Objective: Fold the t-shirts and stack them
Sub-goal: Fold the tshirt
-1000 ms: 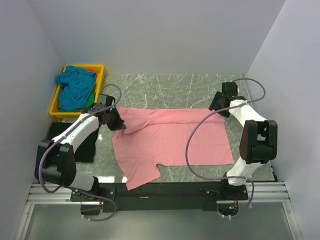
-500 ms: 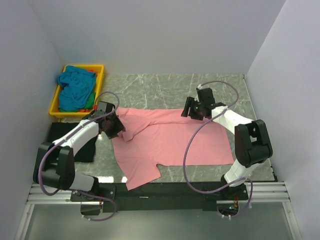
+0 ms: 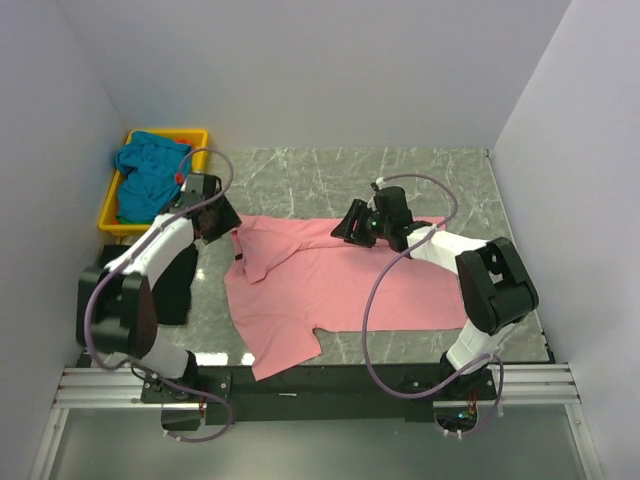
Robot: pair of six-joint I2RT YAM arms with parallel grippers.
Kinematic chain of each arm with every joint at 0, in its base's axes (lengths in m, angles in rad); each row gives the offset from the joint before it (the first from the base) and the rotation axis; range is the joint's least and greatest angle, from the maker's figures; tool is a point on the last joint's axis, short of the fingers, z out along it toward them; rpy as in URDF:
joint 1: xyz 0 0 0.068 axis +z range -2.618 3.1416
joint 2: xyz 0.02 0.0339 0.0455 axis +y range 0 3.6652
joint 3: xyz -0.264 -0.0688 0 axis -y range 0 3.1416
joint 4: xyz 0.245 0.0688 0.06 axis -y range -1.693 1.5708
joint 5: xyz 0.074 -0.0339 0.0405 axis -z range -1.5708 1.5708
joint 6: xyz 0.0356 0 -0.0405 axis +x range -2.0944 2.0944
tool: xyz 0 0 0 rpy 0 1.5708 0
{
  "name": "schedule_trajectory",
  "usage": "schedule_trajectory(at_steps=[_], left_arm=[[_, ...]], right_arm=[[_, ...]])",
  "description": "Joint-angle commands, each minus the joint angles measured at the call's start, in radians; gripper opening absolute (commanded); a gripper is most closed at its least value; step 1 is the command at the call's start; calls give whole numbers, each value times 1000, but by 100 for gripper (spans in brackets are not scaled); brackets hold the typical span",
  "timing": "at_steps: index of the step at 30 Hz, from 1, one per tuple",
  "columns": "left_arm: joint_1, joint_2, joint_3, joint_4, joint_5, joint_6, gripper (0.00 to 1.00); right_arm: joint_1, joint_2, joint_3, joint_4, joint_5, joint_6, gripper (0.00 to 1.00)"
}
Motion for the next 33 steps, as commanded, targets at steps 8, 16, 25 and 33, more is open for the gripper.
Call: schedule_trajectory(at_steps=[8,16,25,33], left_arm=[[0,310,252,56,-27,79,53],[0,440,320,46,-63,82,43],[28,511,318,21,-112,44,29],[69,538,320,6,-115,22,23]], right_arm=[[-145,-1,4,-49,138,-13,56],[-373,40,94,-183,179,-88,55],[-521,192,196,-256,182,-47,52],[-565,255,279,-315,208,-53,52]])
